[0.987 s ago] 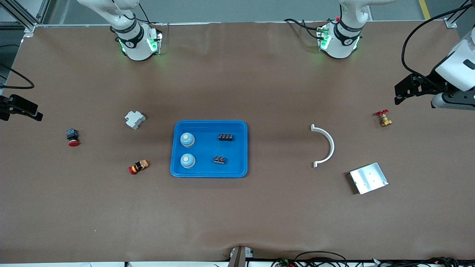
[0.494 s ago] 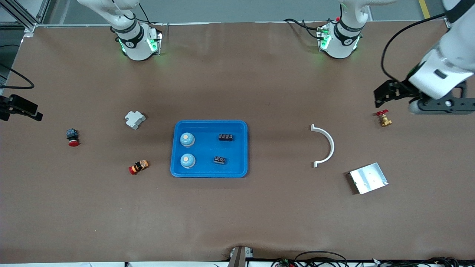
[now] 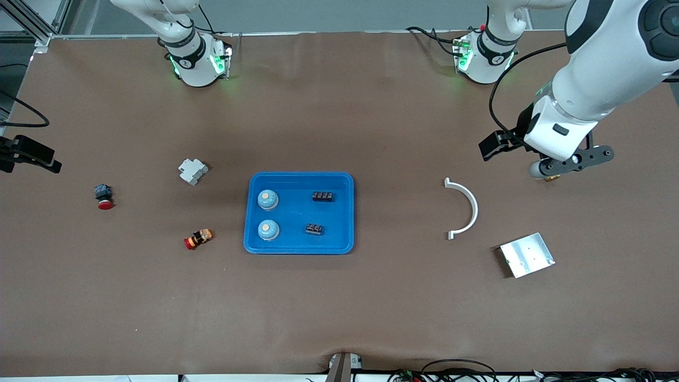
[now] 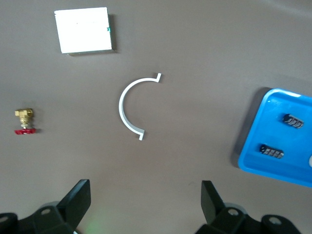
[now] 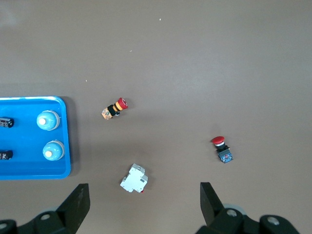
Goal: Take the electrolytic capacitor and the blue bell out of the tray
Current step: 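Move the left gripper toward the blue tray while the right gripper follows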
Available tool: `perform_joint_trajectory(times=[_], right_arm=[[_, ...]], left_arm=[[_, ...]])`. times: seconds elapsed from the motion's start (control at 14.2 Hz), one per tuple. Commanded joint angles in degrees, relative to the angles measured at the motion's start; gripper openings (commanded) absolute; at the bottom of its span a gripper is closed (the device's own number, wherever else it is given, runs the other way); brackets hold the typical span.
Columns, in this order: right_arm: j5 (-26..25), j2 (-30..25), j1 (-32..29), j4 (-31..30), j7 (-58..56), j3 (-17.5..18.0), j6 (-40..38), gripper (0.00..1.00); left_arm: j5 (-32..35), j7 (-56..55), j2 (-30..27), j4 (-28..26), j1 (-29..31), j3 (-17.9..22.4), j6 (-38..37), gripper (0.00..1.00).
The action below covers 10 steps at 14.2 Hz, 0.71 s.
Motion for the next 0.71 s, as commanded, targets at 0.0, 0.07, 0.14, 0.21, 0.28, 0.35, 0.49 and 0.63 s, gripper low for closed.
perform_joint_trajectory(times=[0.0,0.07,0.14,0.21,0.28,0.35,0.49,0.63], right_arm=[[0.58,1.50,3.38,-0.31,1.08,-0.07,0.12,1.00],[1.10,2.46,4.70,-0.31,1.00,-0.07,0.91,1.00],[1.80,4.12,6.19,-0.31,0.99,-0.15,3.18,1.00],[1.81,5.71,7.25,-0.66,1.08,-0.16,5.55,1.00],[1.72,7.38,8.91,-0.67,1.95,-0.16,7.66,1.00],[1.72,9.13,10.32,-0.67,5.09,-0.16,10.29,1.00],[1.20,13.35,14.44,-0.58,15.44,-0.24,14.17,1.00],[1.72,17.30,16.74,-0.67,23.81,-0.24,19.96,1.00]], left_arm=[[-1.05,-5.56,0.59,-0.01,-1.40,-0.17,1.38,1.00],[-1.31,-8.55,1.56,-0.18,-2.36,-0.26,2.34,1.00],[-2.36,-12.06,3.13,-0.19,-2.98,-0.69,3.31,1.00],[-3.67,-16.45,4.63,-0.10,-3.86,-0.70,4.71,1.00],[-4.30,-21.19,6.12,-0.01,-5.17,-0.70,7.07,1.00],[-4.82,-26.89,7.61,0.16,-6.14,-0.70,9.71,1.00],[-4.83,-38.41,9.99,0.34,-8.25,-0.70,14.55,1.00],[-4.13,-47.74,14.02,2.26,-10.18,-0.52,16.23,1.00]])
